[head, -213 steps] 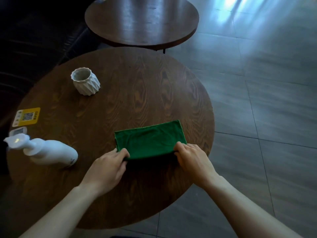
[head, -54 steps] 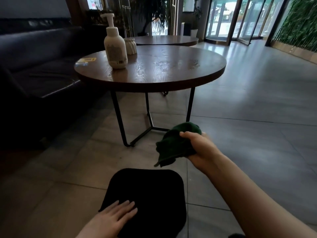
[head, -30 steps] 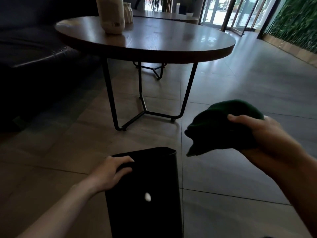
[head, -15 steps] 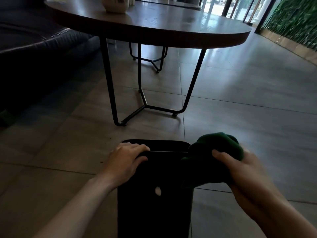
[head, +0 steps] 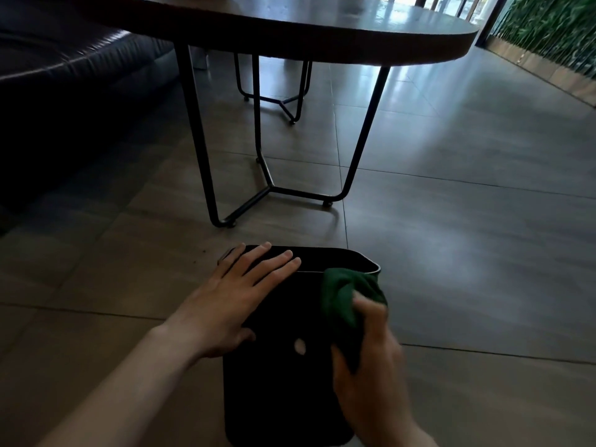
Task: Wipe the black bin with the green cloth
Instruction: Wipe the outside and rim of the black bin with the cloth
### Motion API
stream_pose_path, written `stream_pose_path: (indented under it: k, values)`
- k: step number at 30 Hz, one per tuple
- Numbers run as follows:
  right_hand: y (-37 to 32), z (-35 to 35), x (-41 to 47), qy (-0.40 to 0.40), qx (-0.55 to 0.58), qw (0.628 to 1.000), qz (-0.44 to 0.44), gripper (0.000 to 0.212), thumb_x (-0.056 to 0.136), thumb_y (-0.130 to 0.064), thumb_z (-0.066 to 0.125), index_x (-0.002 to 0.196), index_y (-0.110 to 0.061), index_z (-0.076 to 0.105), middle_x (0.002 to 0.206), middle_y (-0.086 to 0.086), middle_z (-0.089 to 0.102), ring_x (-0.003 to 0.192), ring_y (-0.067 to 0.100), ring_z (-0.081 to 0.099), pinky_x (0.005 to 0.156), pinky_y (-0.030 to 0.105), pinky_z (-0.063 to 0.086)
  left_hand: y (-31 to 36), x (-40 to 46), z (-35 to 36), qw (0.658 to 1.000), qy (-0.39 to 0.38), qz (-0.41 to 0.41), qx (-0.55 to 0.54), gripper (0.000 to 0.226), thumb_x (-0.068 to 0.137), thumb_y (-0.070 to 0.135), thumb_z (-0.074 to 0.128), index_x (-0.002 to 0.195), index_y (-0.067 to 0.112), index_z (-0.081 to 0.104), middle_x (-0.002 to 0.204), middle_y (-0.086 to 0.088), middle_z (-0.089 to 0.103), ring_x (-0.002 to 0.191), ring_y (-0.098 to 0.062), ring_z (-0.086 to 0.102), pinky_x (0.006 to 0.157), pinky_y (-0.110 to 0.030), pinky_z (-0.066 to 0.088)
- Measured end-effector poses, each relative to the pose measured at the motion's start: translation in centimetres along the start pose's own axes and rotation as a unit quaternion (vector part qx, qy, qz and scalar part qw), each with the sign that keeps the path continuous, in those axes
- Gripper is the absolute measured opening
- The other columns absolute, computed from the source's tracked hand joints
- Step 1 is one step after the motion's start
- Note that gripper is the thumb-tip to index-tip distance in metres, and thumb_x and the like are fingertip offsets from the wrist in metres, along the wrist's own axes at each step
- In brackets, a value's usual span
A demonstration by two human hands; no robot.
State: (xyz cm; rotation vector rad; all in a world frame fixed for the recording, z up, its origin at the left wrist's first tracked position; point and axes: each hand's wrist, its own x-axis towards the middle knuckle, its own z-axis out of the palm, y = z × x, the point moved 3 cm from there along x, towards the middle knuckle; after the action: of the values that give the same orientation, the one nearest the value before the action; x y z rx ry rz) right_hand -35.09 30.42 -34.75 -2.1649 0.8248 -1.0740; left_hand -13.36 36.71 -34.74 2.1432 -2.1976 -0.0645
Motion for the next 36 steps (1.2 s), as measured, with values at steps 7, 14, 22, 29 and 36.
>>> stream_pose_path:
  k: [7,14,22,29,36]
  values:
    - [4.1,6.9,-5.1,-0.252,-0.296,0.889,-0.243,0.057,0.080,-0.049,0.065,0.132,-0.028,0.053,0.172,0.012,0.018,0.160,0.036,0.010,0.118,0.069,0.016,-0.6,0.9,-0.1,0.999,-0.007,-0.006,-0.043,0.127,0.068,0.015,0.077,0.155,0.047,-0.009,0.166,0.026,0.000,0.155,-0.007,-0.008,0.127,-0.036,0.005]
    - [8.6,6.5,-8.7,-0.267,-0.381,0.810,-0.358,0.052,0.096,-0.039,0.062,0.145,-0.039,0.047,0.172,0.015,0.018,0.158,0.039,0.018,0.123,0.068,0.022,-0.5,1.2,0.1,0.997,0.013,-0.007,-0.077,0.114,0.069,0.015,0.070,0.156,0.047,0.004,0.163,0.024,0.018,0.155,-0.008,0.006,0.127,-0.037,0.007]
    - [6.0,4.3,-0.9,-0.112,-0.313,0.888,-0.318,0.029,0.106,-0.031,0.058,0.133,-0.033,0.067,0.163,0.014,0.039,0.153,0.040,0.032,0.118,0.066,0.032,-0.1,1.4,-0.3,0.995,0.032,-0.009,-0.091,0.100,0.075,0.016,0.067,0.156,0.043,0.016,0.158,0.020,0.032,0.154,-0.010,0.014,0.126,-0.039,0.009]
    - [8.7,7.2,-7.0,-0.229,-0.275,0.839,-0.410,0.018,0.104,-0.027,0.059,0.121,-0.032,0.063,0.171,0.015,0.022,0.158,0.042,0.018,0.121,0.070,0.020,-0.2,1.5,-0.4,0.995,0.022,-0.011,-0.096,0.108,0.068,0.012,0.069,0.156,0.043,0.015,0.158,0.020,0.030,0.155,-0.009,0.012,0.127,-0.037,0.003]
    - [9.7,6.2,-8.8,-0.282,-0.277,0.803,-0.447,0.013,0.103,-0.029,0.064,0.115,-0.033,0.067,0.170,0.006,0.029,0.158,0.034,0.022,0.122,0.059,0.030,0.4,1.5,-0.1,0.993,0.059,0.009,-0.097,0.104,0.068,0.014,0.069,0.153,0.046,0.017,0.155,0.020,0.037,0.153,-0.008,0.018,0.126,-0.034,-0.002]
